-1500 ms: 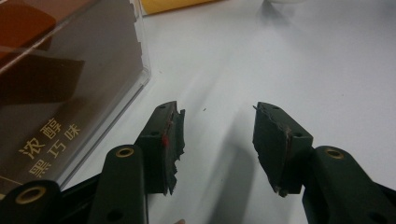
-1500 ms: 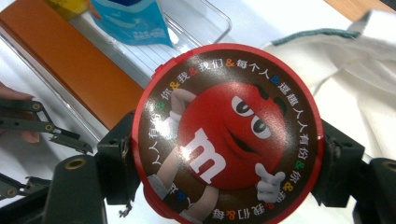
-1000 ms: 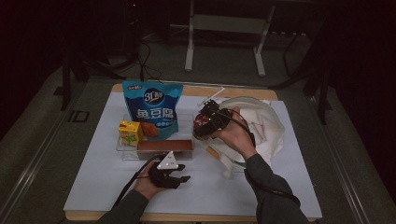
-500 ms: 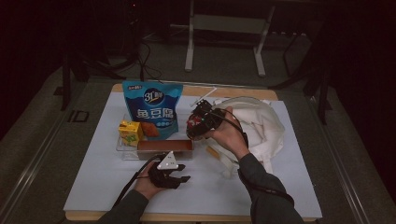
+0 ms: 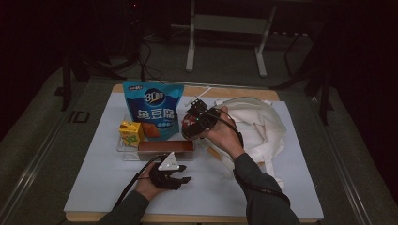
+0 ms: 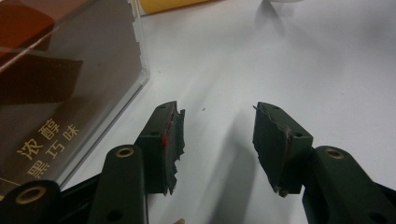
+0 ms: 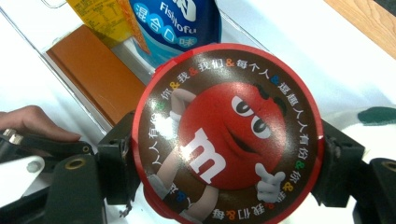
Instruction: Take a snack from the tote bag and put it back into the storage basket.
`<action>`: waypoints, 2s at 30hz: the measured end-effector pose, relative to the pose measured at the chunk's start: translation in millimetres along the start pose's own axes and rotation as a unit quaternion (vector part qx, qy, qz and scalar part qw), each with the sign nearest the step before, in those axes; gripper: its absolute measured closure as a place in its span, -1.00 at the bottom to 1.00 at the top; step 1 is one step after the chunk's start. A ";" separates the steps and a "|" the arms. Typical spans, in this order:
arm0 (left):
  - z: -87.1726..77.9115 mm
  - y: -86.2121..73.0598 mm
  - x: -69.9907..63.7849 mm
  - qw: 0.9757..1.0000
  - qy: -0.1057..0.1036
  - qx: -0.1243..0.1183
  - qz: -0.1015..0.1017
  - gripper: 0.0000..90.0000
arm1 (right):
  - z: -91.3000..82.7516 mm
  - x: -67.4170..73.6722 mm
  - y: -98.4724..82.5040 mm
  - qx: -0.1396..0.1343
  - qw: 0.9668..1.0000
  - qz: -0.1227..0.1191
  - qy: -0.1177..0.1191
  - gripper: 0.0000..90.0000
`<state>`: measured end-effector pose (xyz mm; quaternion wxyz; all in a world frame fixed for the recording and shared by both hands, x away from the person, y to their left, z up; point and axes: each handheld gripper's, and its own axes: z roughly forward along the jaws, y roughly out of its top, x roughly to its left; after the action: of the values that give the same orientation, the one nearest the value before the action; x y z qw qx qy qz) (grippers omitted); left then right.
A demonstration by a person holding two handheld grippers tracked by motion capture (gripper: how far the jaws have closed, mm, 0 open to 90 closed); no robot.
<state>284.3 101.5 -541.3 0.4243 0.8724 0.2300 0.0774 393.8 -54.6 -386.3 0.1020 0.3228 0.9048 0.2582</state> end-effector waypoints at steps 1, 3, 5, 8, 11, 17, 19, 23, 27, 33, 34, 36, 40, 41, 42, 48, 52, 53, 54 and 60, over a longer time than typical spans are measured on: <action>0.0 0.0 0.0 1.000 0.000 0.000 0.000 0.12 | 0.3 0.3 0.4 0.000 1.000 0.002 0.001 -0.43; 0.1 0.0 -0.2 1.000 0.000 -0.001 0.000 0.12 | 1.4 0.7 1.2 -0.001 1.000 0.003 0.001 -0.43; 0.1 0.0 -0.3 1.000 0.000 -0.001 -0.001 0.12 | 2.6 1.2 2.1 0.000 1.000 0.004 0.000 -0.43; 0.0 -0.1 -0.2 1.000 0.001 -0.002 -0.001 0.12 | 4.2 1.6 3.4 -0.001 1.000 0.006 0.000 -0.43; -0.1 -0.1 0.0 1.000 0.001 -0.001 -0.001 0.12 | 5.6 2.2 4.5 -0.002 1.000 0.007 0.001 -0.43; -0.1 -0.1 -0.1 1.000 0.001 -0.002 -0.001 0.12 | 8.3 4.7 7.9 -0.003 1.000 0.006 0.001 -0.43; -0.2 -0.1 -0.1 1.000 0.002 -0.001 0.000 0.12 | 9.2 6.1 9.0 -0.003 1.000 0.005 0.001 -0.43; -0.2 -0.1 -0.1 1.000 0.002 -0.001 0.000 0.12 | 11.6 8.6 11.6 -0.004 1.000 0.005 0.004 -0.43; -0.2 -0.1 -0.2 1.000 0.001 -0.002 -0.001 0.12 | 14.1 9.2 13.7 -0.002 1.000 0.005 0.004 -0.43; -0.1 -0.1 -0.2 1.000 0.001 -0.002 -0.001 0.12 | 18.1 10.9 14.5 0.000 1.000 0.005 0.003 -0.43; -0.1 -0.1 -0.3 1.000 0.001 -0.002 -0.001 0.12 | 18.9 11.1 14.6 0.000 1.000 0.007 0.004 -0.43; -0.1 -0.1 -0.3 1.000 0.001 -0.002 -0.001 0.12 | 20.6 10.9 14.8 0.000 1.000 0.006 0.005 -0.43; -0.1 -0.1 -0.3 1.000 0.000 -0.002 -0.002 0.12 | 23.4 11.4 15.5 0.003 1.000 0.007 0.002 -0.43; -0.1 -0.1 -0.3 1.000 0.000 -0.002 -0.002 0.12 | 24.1 11.1 15.5 0.003 1.000 0.007 0.002 -0.43; -0.1 -0.1 -0.3 1.000 0.000 -0.002 -0.002 0.12 | 24.6 10.9 15.6 0.003 1.000 0.007 0.001 -0.43; -0.2 -0.1 -0.2 1.000 0.001 -0.002 -0.001 0.12 | 28.3 10.0 15.7 0.005 1.000 0.015 -0.004 -0.43; -0.2 -0.1 -0.2 1.000 0.001 -0.002 -0.001 0.12 | 30.8 10.2 16.0 0.006 1.000 0.017 -0.007 -0.43; -0.2 -0.1 -0.1 1.000 0.001 -0.002 -0.001 0.12 | 31.7 10.6 16.2 0.006 1.000 0.016 -0.009 -0.43; -0.2 -0.1 -0.2 1.000 0.001 -0.002 -0.001 0.12 | 32.7 11.1 16.6 0.007 1.000 0.017 -0.010 -0.43; -0.1 -0.1 -0.3 1.000 0.000 -0.002 -0.001 0.12 | 37.9 12.7 17.9 0.006 1.000 0.025 -0.015 -0.43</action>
<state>284.0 101.5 -541.3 0.4265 0.8713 0.2304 0.0771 406.8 -19.5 -409.0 0.1073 0.3497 0.8964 0.2503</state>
